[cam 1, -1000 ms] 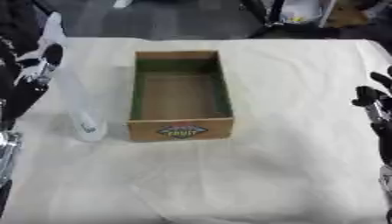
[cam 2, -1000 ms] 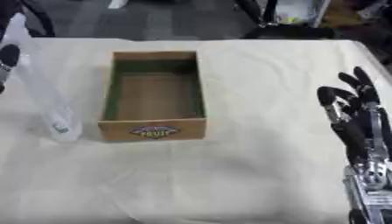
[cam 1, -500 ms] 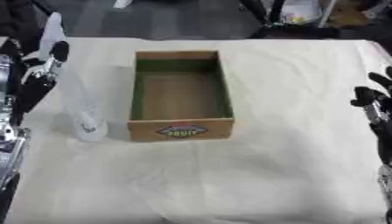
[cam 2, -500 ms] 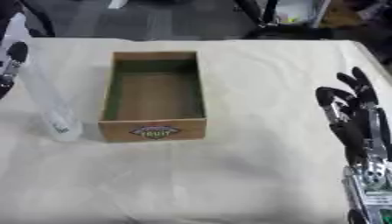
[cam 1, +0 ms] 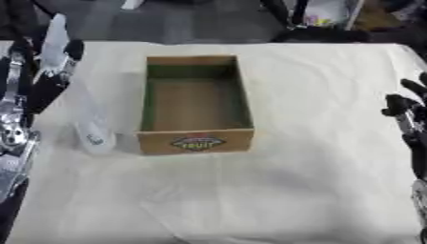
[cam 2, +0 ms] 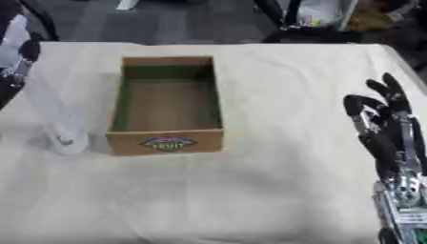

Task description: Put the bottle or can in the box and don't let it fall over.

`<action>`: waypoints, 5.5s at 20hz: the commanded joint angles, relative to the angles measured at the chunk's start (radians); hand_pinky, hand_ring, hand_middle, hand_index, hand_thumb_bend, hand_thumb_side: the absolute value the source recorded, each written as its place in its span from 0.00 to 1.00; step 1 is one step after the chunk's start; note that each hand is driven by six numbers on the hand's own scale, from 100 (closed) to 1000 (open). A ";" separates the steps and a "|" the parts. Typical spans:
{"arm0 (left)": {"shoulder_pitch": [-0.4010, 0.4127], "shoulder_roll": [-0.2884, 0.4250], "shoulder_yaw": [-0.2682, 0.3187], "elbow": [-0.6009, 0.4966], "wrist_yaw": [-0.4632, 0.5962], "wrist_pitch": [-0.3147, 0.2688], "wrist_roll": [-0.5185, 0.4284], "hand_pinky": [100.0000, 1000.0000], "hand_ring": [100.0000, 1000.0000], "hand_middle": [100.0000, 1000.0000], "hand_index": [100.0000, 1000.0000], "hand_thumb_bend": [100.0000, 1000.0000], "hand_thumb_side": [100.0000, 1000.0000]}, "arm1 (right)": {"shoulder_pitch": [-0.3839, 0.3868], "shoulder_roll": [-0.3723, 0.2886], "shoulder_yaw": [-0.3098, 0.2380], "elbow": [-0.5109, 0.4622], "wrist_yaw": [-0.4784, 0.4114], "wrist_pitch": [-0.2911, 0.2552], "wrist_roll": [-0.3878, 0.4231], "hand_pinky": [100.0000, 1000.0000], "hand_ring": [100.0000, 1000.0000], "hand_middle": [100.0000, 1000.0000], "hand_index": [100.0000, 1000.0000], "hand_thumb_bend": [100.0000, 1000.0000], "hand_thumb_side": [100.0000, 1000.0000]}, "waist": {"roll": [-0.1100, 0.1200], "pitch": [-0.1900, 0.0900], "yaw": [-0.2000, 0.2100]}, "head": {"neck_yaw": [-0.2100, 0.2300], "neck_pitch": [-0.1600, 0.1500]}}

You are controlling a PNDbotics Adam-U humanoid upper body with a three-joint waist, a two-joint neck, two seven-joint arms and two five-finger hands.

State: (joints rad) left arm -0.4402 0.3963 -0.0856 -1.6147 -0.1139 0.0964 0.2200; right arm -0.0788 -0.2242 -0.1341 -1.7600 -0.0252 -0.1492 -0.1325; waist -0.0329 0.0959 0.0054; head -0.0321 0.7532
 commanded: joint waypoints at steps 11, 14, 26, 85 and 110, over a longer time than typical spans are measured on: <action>-0.056 0.038 -0.001 0.016 0.019 0.002 -0.016 0.74 0.81 0.72 0.85 0.49 0.61 | -0.004 -0.014 0.000 -0.009 -0.005 -0.002 0.003 0.64 0.74 0.85 1.00 0.59 0.52 | 0.001 -0.013 -0.008 | 0.001 -0.006; -0.065 0.040 0.000 0.019 0.026 0.007 -0.021 0.74 0.81 0.72 0.85 0.49 0.61 | -0.004 -0.014 0.000 -0.008 -0.006 -0.002 0.003 0.64 0.74 0.85 1.00 0.59 0.52 | 0.000 -0.013 -0.009 | 0.001 -0.007; -0.077 0.042 0.001 0.053 0.053 0.029 -0.074 0.73 0.79 0.71 0.85 0.48 0.62 | -0.003 -0.013 0.000 -0.008 -0.008 -0.003 0.005 0.64 0.74 0.85 1.00 0.59 0.52 | 0.001 -0.012 -0.013 | 0.000 -0.006; -0.416 -0.015 -0.108 0.080 0.270 -0.052 -0.173 0.55 0.33 0.14 0.42 0.00 0.08 | -0.005 -0.013 0.017 -0.003 -0.014 -0.002 0.024 0.64 0.74 0.84 1.00 0.59 0.52 | 0.002 -0.022 -0.071 | 0.026 -0.003; -0.288 -0.066 -0.175 0.197 0.091 -0.096 -0.341 0.75 0.80 0.70 0.82 0.53 0.70 | -0.009 -0.011 0.016 -0.005 -0.021 -0.003 0.025 0.64 0.74 0.84 1.00 0.58 0.52 | 0.008 -0.004 -0.092 | 0.012 -0.010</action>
State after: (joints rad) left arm -0.7146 0.3015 -0.2759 -1.3774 -0.0071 -0.0017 -0.1242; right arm -0.0797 -0.2238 -0.1106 -1.7534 -0.0486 -0.1512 -0.1048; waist -0.0257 0.1052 -0.0858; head -0.0162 0.7533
